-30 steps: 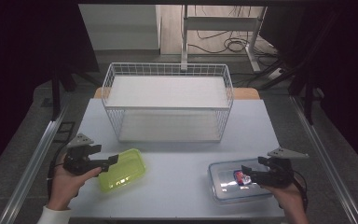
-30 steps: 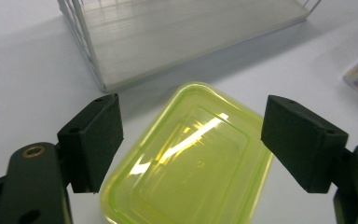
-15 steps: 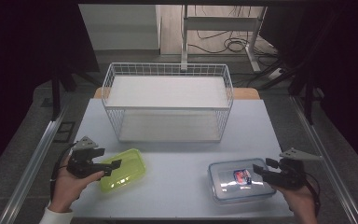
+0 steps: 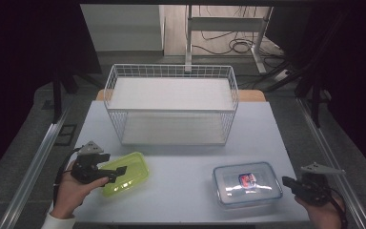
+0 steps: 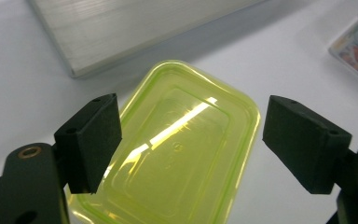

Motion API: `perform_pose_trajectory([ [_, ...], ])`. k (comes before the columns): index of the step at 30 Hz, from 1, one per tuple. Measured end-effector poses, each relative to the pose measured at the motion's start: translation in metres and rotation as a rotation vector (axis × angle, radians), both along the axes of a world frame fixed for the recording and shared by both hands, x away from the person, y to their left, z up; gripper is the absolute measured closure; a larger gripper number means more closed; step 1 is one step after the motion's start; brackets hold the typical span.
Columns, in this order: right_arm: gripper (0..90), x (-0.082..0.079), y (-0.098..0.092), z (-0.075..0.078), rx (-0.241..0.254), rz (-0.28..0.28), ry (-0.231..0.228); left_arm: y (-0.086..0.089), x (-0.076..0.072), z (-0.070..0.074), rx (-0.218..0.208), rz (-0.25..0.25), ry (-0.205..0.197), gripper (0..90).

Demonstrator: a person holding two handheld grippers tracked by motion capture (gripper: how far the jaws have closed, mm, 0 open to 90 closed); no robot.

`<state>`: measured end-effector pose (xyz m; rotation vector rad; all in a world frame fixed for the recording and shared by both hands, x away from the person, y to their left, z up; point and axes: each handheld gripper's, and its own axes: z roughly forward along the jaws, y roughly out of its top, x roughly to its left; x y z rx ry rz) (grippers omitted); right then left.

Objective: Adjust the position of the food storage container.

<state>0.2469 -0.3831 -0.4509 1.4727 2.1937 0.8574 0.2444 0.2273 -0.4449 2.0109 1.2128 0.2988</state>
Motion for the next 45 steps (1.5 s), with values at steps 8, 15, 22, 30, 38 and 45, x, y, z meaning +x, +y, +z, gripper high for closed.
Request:
perform_pose_trajectory([
  [8, 89.5, -0.008, -0.005, -0.018, -0.044, 0.004, 0.086, -0.007, -0.003, 0.003, 0.005, -0.019, -0.002, 18.9],
  [15, 89.5, -0.014, 0.003, -0.022, -0.038, 0.028, 0.101, -0.011, -0.003, 0.001, 0.009, -0.025, 0.005, 18.6],
  [22, 89.7, -0.018, 0.014, -0.026, -0.087, 0.042, 0.109, -0.014, -0.005, 0.001, 0.002, -0.018, -0.016, 18.9],
  [30, 89.7, -0.02, 0.018, -0.025, -0.087, 0.06, 0.116, -0.017, -0.003, -0.003, 0.006, -0.022, -0.008, 18.8],
  [38, 89.6, -0.019, 0.043, -0.025, -0.091, 0.11, 0.123, -0.019, -0.002, -0.005, 0.006, -0.026, -0.003, 18.6],
  [45, 89.6, -0.015, 0.066, -0.027, -0.088, 0.166, 0.129, -0.023, -0.002, -0.008, 0.009, -0.037, 0.004, 18.4],
])
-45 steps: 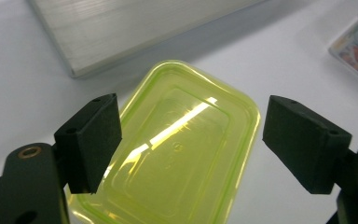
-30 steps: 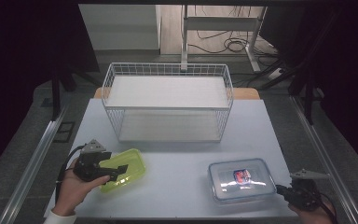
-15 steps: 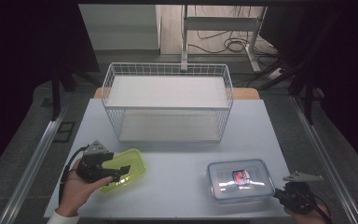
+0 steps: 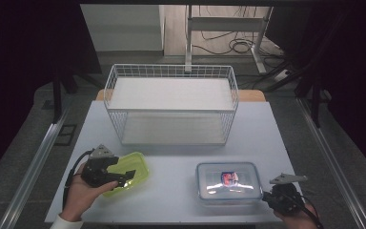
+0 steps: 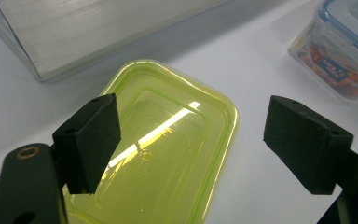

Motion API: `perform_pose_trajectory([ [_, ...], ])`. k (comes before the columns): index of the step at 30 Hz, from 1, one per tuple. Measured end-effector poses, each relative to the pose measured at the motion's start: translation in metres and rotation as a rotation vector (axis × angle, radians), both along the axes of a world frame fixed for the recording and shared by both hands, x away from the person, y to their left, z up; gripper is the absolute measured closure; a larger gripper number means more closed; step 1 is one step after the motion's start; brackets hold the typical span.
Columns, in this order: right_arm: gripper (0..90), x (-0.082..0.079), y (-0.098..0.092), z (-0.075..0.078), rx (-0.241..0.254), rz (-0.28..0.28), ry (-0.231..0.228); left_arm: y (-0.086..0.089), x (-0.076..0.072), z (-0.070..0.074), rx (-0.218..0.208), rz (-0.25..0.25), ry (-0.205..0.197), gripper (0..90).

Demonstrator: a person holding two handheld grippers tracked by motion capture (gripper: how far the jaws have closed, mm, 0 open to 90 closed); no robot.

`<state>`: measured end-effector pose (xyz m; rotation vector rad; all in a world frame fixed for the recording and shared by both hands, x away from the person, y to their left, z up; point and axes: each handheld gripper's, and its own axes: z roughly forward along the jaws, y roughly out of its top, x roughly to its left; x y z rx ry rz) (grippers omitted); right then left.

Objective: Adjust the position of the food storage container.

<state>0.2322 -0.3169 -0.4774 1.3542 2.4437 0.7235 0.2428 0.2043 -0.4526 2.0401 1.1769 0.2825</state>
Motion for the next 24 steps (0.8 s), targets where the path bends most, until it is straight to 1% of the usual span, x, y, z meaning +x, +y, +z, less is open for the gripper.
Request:
perform_pose_trajectory([
  [2, 89.6, 0.001, 0.005, -0.001, 0.005, 0.017, 0.0, -0.001, 0.0, 0.0, 0.002, -0.004, 0.001, 18.3],
  [3, 89.6, 0.003, 0.011, -0.001, 0.0, 0.03, -0.004, -0.002, 0.0, 0.0, 0.002, -0.006, 0.001, 18.4],
  [4, 89.6, 0.003, 0.011, -0.001, 0.0, 0.03, -0.004, -0.002, 0.0, 0.0, 0.001, -0.008, 0.002, 18.4],
  [6, 89.6, 0.006, 0.019, -0.001, -0.006, 0.044, -0.008, -0.004, 0.0, 0.0, -0.001, -0.009, 0.002, 18.4],
  [7, 89.6, 0.01, 0.026, -0.001, -0.004, 0.058, -0.013, -0.005, 0.0, -0.001, 0.001, -0.014, 0.004, 18.3],
  [8, 89.6, 0.01, 0.026, -0.001, -0.004, 0.058, -0.013, -0.005, 0.0, -0.001, 0.001, -0.014, 0.004, 18.3],
  [9, 89.6, 0.012, 0.032, -0.002, 0.0, 0.069, -0.018, -0.006, 0.0, -0.001, 0.0, -0.015, 0.005, 18.3],
  [10, 89.6, 0.012, 0.032, -0.002, 0.0, 0.069, -0.018, -0.007, 0.0, -0.001, 0.0, -0.017, 0.006, 18.3],
  [12, 89.6, 0.014, 0.04, -0.002, 0.004, 0.084, -0.018, -0.008, 0.0, -0.001, 0.003, -0.02, 0.006, 18.3],
  [13, 89.5, 0.015, 0.044, -0.003, 0.014, 0.095, -0.017, -0.009, 0.001, -0.002, 0.002, -0.021, 0.009, 18.3],
  [14, 89.5, 0.015, 0.044, -0.003, 0.014, 0.095, -0.017, -0.009, 0.001, -0.002, 0.002, -0.021, 0.009, 18.3],
  [15, 89.6, 0.016, 0.047, -0.005, 0.028, 0.1, -0.025, -0.01, 0.001, -0.003, 0.005, -0.021, 0.01, 18.3],
  [16, 89.6, 0.016, 0.048, -0.005, 0.03, 0.094, -0.029, -0.01, 0.001, -0.003, 0.005, -0.021, 0.01, 18.2],
  [19, 89.6, 0.017, 0.05, -0.007, 0.03, 0.099, -0.041, -0.011, 0.001, -0.004, 0.007, -0.025, 0.012, 18.3],
  [21, 89.5, 0.017, 0.055, -0.008, 0.044, 0.101, -0.053, -0.013, 0.001, -0.003, 0.01, -0.025, 0.01, 18.3],
  [24, 89.5, 0.018, 0.058, -0.009, 0.045, 0.107, -0.06, -0.015, 0.001, -0.003, 0.015, -0.026, 0.009, 18.3],
])
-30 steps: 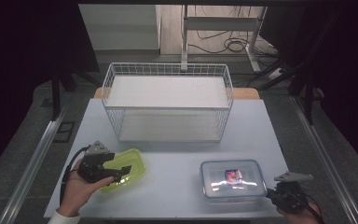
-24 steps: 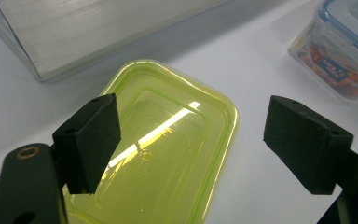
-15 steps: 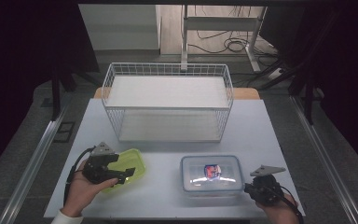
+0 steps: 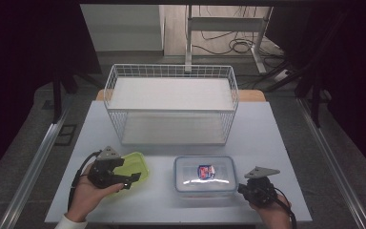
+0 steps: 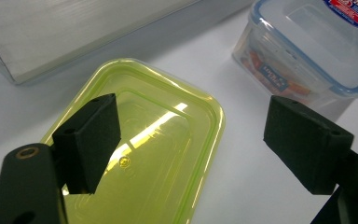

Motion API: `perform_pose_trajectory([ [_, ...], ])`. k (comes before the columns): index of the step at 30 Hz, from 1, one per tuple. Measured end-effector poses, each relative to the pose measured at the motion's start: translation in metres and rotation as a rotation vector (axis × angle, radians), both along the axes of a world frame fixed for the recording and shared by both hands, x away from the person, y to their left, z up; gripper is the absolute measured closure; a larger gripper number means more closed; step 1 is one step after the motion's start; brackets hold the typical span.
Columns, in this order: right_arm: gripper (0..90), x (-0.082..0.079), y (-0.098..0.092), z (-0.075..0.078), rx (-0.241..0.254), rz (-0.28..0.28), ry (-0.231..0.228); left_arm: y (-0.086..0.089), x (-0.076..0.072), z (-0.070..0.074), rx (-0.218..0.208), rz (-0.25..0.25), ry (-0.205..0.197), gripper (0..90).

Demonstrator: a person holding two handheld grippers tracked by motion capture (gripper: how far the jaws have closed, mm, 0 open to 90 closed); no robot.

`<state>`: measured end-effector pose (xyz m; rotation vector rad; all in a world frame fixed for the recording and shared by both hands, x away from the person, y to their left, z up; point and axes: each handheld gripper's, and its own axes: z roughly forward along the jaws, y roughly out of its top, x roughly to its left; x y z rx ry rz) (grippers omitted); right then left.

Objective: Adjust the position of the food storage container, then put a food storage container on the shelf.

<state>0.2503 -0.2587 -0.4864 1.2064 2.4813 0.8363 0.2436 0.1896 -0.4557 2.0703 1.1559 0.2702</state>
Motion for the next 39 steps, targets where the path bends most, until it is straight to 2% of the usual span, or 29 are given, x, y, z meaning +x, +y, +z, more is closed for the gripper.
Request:
perform_pose_trajectory([
  [4, 89.5, 0.002, 0.006, -0.001, -0.003, 0.038, -0.007, -0.003, 0.0, -0.001, -0.016, 0.001, 0.008, 18.0],
  [6, 89.3, 0.0, 0.002, 0.002, 0.004, 0.051, -0.015, -0.005, 0.0, 0.0, -0.027, -0.007, 0.014, 18.0],
  [8, 89.0, -0.003, -0.011, 0.007, 0.025, 0.021, -0.028, -0.005, -0.001, 0.0, -0.04, -0.009, 0.018, 18.0],
  [9, 89.0, -0.003, -0.011, 0.007, 0.025, 0.021, -0.028, -0.005, -0.001, 0.0, -0.048, -0.006, 0.02, 18.0],
  [11, 88.0, -0.005, -0.022, 0.011, 0.06, -0.012, -0.038, -0.005, 0.0, 0.0, -0.062, 0.005, 0.022, 17.8],
  [13, 82.4, -0.004, -0.036, 0.016, 0.101, -0.036, -0.051, -0.006, 0.0, -0.001, -0.073, 0.025, 0.013, 17.7],
  [14, 82.4, -0.004, -0.036, 0.016, 0.101, -0.036, -0.051, -0.006, 0.0, -0.001, -0.073, 0.025, 0.013, 17.8],
  [15, 72.4, -0.001, -0.044, 0.018, 0.146, -0.059, -0.055, -0.007, 0.0, 0.0, -0.082, 0.036, 0.006, 17.8],
  [16, 58.0, 0.001, -0.045, 0.019, 0.168, -0.07, -0.056, -0.007, 0.0, 0.0, -0.082, 0.036, 0.006, 17.7],
  [17, 58.0, 0.001, -0.045, 0.019, 0.168, -0.07, -0.056, -0.007, 0.0, 0.0, -0.087, 0.04, 0.004, 17.7],
  [18, 37.4, 0.003, -0.047, 0.019, 0.194, -0.082, -0.063, -0.008, 0.0, 0.001, -0.089, 0.041, 0.002, 17.7],
  [19, 24.8, 0.005, -0.047, 0.019, 0.215, -0.096, -0.063, -0.009, 0.0, 0.001, -0.089, 0.041, 0.003, 17.6],
  [21, 17.5, 0.006, -0.047, 0.018, 0.239, -0.104, -0.067, -0.013, 0.0, 0.0, -0.082, 0.033, 0.01, 16.8],
  [28, 15.2, 0.005, -0.047, 0.018, 0.226, -0.109, -0.061, -0.016, -0.001, -0.001, -0.083, 0.022, 0.018, 15.5],
  [34, 15.5, 0.004, -0.047, 0.022, 0.265, -0.116, -0.065, -0.019, -0.001, -0.002, -0.105, 0.013, 0.027, 15.3],
  [36, 16.9, 0.005, -0.047, 0.023, 0.294, -0.129, -0.048, -0.024, 0.0, -0.002, -0.095, 0.016, 0.024, 14.9],
  [39, 18.3, 0.005, -0.047, 0.024, 0.296, -0.129, -0.044, -0.034, 0.001, -0.001, -0.109, 0.009, 0.034, 13.6],
])
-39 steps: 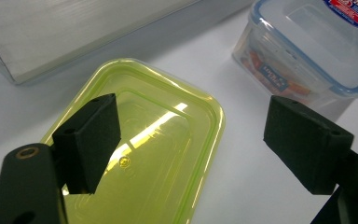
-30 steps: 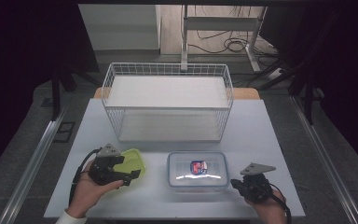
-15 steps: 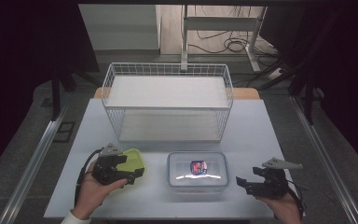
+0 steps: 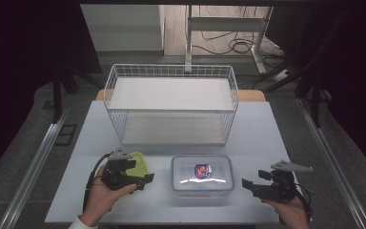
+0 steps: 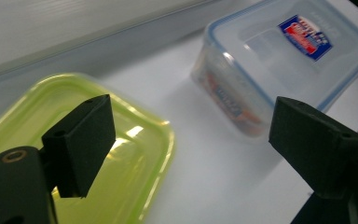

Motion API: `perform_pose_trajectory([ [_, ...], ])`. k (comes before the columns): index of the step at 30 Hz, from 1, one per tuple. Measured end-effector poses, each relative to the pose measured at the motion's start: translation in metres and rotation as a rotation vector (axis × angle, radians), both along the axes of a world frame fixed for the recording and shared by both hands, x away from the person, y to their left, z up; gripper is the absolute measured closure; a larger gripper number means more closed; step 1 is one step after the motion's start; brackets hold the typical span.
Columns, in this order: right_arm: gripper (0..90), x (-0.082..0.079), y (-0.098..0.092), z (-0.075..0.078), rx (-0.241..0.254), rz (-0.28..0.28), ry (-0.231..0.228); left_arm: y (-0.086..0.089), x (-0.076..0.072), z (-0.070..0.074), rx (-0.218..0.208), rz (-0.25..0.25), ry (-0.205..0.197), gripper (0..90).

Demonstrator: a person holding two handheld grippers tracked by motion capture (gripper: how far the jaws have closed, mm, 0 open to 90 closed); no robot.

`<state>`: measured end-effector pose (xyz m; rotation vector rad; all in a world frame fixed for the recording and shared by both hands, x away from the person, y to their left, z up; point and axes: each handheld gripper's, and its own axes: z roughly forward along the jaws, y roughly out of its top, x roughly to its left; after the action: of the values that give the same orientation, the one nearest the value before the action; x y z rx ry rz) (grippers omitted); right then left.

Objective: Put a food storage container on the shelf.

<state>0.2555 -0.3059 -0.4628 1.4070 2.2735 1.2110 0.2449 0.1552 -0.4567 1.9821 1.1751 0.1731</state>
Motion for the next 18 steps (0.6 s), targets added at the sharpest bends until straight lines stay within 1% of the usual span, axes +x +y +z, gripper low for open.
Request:
perform_pose_trajectory([
  [2, 19.3, -0.001, 0.0, 0.001, -0.005, -0.001, -0.008, -0.011, 0.003, 0.002, -0.023, 0.0, 0.01, 12.9],
  [3, 19.3, -0.001, 0.0, 0.001, -0.005, -0.001, -0.008, -0.011, 0.003, 0.002, -0.023, 0.0, 0.01, 12.5],
  [5, 19.5, -0.001, -0.002, 0.002, 0.0, -0.005, -0.014, -0.018, 0.004, 0.003, -0.043, -0.005, 0.027, 12.1],
  [6, 20.0, -0.001, -0.003, 0.003, 0.012, -0.015, -0.021, -0.026, 0.007, 0.001, -0.054, -0.016, 0.045, 11.5],
  [7, 20.0, -0.001, -0.003, 0.003, 0.012, -0.015, -0.021, -0.026, 0.007, 0.001, -0.054, -0.016, 0.045, 11.4],
  [8, 20.3, 0.0, -0.004, 0.004, 0.023, -0.017, -0.02, -0.032, 0.01, -0.001, -0.075, -0.025, 0.076, 11.3],
  [9, 20.3, 0.0, -0.004, 0.004, 0.023, -0.017, -0.02, -0.032, 0.01, -0.001, -0.075, -0.025, 0.076, 10.9],
  [11, 20.7, 0.0, -0.004, 0.005, 0.023, -0.017, -0.026, -0.04, 0.015, -0.005, -0.089, -0.032, 0.104, 10.9],
  [12, 20.9, 0.0, -0.003, 0.006, 0.023, -0.016, -0.027, -0.047, 0.017, -0.006, -0.082, -0.028, 0.112, 10.8],
  [13, 20.9, 0.0, -0.003, 0.006, 0.023, -0.016, -0.027, -0.047, 0.017, -0.006, -0.082, -0.028, 0.112, 10.8],
  [14, 20.9, -0.001, -0.001, 0.006, 0.017, -0.015, -0.031, -0.056, 0.018, -0.007, -0.08, -0.044, 0.126, 10.3],
  [15, 20.9, -0.001, -0.001, 0.006, 0.017, -0.015, -0.031, -0.056, 0.018, -0.007, -0.08, -0.044, 0.126, 9.9],
  [16, 21.0, -0.001, -0.001, 0.006, 0.012, -0.013, -0.032, -0.059, 0.02, -0.008, -0.083, -0.056, 0.133, 9.9],
  [18, 21.0, -0.001, 0.0, 0.006, 0.009, -0.014, -0.032, -0.063, 0.023, -0.011, -0.108, -0.047, 0.168, 9.1],
])
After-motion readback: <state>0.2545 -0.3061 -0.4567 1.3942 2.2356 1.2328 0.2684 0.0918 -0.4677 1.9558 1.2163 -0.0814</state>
